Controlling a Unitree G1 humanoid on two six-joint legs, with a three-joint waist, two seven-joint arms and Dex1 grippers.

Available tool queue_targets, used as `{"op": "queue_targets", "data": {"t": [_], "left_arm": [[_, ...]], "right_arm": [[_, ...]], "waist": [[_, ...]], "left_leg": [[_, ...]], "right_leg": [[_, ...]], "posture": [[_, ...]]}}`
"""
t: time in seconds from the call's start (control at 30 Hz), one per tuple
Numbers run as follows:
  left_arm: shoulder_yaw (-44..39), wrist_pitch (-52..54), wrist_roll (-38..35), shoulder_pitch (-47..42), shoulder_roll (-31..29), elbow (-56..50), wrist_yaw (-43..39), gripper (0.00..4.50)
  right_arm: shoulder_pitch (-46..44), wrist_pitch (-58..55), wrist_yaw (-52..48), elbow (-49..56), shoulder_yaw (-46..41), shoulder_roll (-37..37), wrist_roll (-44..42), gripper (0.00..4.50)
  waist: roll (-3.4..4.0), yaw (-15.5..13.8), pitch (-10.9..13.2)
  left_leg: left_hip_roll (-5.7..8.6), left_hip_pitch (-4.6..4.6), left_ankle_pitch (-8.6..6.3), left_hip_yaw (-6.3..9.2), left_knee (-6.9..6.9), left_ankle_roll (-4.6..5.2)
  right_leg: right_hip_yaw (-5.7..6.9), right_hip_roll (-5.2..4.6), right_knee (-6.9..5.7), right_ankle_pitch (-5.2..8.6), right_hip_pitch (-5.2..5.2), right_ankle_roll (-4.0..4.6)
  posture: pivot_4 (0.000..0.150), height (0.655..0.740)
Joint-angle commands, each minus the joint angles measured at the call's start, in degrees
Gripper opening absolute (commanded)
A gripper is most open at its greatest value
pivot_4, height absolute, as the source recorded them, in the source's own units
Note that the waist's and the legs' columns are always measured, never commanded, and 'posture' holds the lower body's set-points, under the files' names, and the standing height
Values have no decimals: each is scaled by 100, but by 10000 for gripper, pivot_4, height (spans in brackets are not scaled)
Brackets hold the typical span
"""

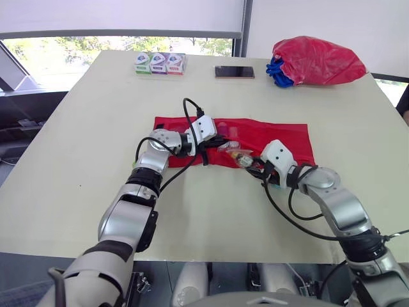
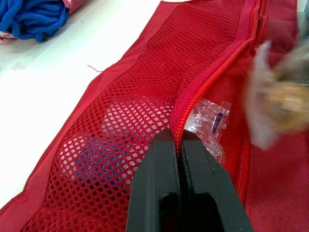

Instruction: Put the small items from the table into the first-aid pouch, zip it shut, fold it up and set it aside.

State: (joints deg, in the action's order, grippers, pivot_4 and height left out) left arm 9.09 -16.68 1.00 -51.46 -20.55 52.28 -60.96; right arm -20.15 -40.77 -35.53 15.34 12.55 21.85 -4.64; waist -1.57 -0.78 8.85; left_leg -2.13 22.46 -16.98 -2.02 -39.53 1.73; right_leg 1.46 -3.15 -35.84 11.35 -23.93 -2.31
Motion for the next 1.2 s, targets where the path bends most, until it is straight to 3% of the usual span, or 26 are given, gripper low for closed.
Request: {"op": "queue_targets", "data": {"t": [0.03,0.5,0.77,0.83,0.87,0.97,1.2], "left_arm": [[-51,-21,-95,-12,84,-287,2,0],[120,-13,-75,169,379,-680,-187,0],[191,78,-71,295,503,-921,-223,0],[183,84,-69,281,489,-889,-196,0],[174,84,-67,274,478,-865,-185,0],[141,70,-54,249,435,-766,-138,0],[67,61,-70,157,409,-598,17,0]], "right_arm": [[-30,-602,545,222,-290,-198,7,9113],[-650,-1816,2616,-46,-1586,-2318,-368,9113],[-991,-1425,3173,-593,-1635,-2737,-292,9113],[-925,-1443,3134,-565,-1591,-2679,-329,19118],[-882,-1487,3062,-508,-1546,-2623,-368,20443],[-685,-1626,2771,-169,-1277,-2285,-421,33187],[-103,-2044,1960,1028,-916,-1202,-814,33187]], "waist": [[0,-2,0],[3,13,0],[4,20,-1],[4,20,-1],[4,21,-1],[4,19,-1],[4,29,-1]], "left_leg": [[0,0,0,0,0,0],[1,4,0,7,1,0],[2,7,0,9,7,1],[2,7,0,9,9,0],[2,7,0,8,9,1],[2,7,0,9,9,1],[2,6,-1,9,10,2]], "right_leg": [[0,0,0,0,0,0],[-3,4,-1,0,-2,0],[-5,5,1,0,-2,0],[-5,5,2,0,-2,0],[-6,5,2,0,-2,0],[-6,5,3,0,-2,0],[-7,5,7,0,-2,0]], "posture": [[1500,7400],[1500,7400],[1500,7400],[1500,7400],[1500,7400],[1500,7400],[1500,7400]]}}
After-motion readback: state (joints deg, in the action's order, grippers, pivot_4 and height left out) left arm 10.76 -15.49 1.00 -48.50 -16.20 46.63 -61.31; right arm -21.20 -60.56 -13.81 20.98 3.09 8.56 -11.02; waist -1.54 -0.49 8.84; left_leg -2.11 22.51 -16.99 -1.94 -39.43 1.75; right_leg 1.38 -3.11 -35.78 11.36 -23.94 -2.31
